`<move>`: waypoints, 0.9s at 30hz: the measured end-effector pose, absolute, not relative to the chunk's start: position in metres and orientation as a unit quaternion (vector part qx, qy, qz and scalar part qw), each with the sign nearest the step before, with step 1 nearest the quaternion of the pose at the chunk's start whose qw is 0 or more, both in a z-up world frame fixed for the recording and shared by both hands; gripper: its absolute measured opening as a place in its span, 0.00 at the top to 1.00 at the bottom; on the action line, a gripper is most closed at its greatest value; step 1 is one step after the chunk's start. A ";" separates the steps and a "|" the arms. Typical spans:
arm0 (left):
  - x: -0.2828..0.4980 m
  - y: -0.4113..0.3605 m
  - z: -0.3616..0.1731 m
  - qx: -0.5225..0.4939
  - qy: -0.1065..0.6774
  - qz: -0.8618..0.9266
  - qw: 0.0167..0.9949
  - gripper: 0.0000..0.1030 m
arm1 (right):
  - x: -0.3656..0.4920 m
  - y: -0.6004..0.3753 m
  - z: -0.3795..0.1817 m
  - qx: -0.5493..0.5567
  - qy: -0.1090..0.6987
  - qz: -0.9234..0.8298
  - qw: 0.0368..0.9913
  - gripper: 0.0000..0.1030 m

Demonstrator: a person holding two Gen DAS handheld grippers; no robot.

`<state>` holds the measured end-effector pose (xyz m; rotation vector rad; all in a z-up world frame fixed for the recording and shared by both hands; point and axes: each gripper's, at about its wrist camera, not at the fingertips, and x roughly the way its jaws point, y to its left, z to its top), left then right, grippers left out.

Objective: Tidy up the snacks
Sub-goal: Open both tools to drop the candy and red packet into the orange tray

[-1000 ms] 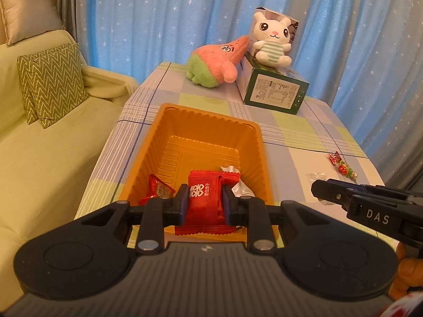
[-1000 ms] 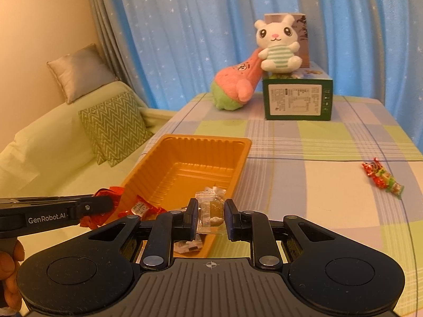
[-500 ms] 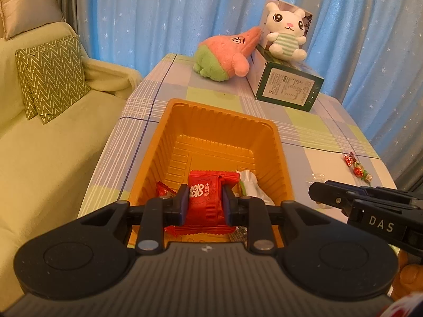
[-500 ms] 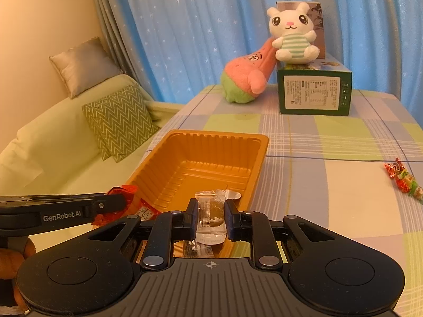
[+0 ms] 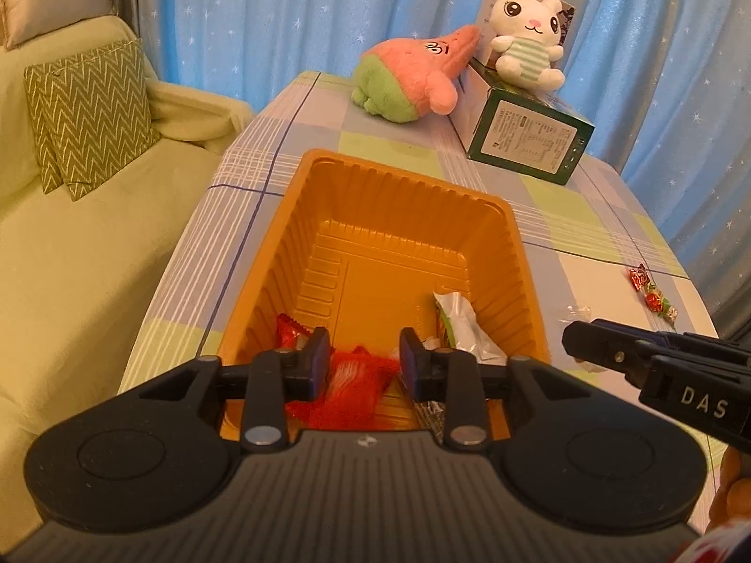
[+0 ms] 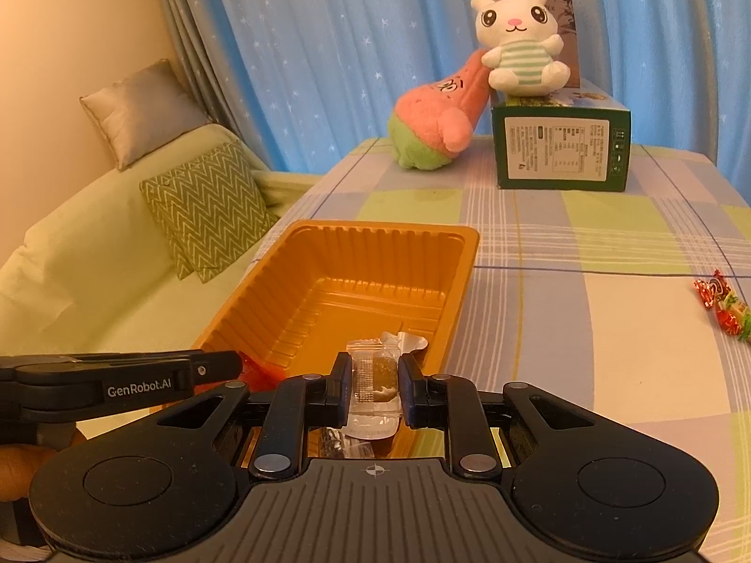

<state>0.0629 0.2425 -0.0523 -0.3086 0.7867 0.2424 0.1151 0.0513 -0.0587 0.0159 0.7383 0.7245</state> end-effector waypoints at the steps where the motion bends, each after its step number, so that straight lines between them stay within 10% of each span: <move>1: 0.061 0.243 -0.052 -0.149 0.380 0.119 0.905 0.72 | 0.115 0.051 -0.059 0.008 0.353 0.346 0.869 0.80; 24: 0.035 0.258 -0.038 -0.156 0.361 0.138 0.909 0.66 | 0.122 0.077 -0.053 0.030 0.344 0.386 0.855 0.78; 27: 0.033 0.258 -0.038 -0.157 0.361 0.139 0.908 0.66 | 0.124 0.073 -0.054 0.040 0.348 0.388 0.852 0.42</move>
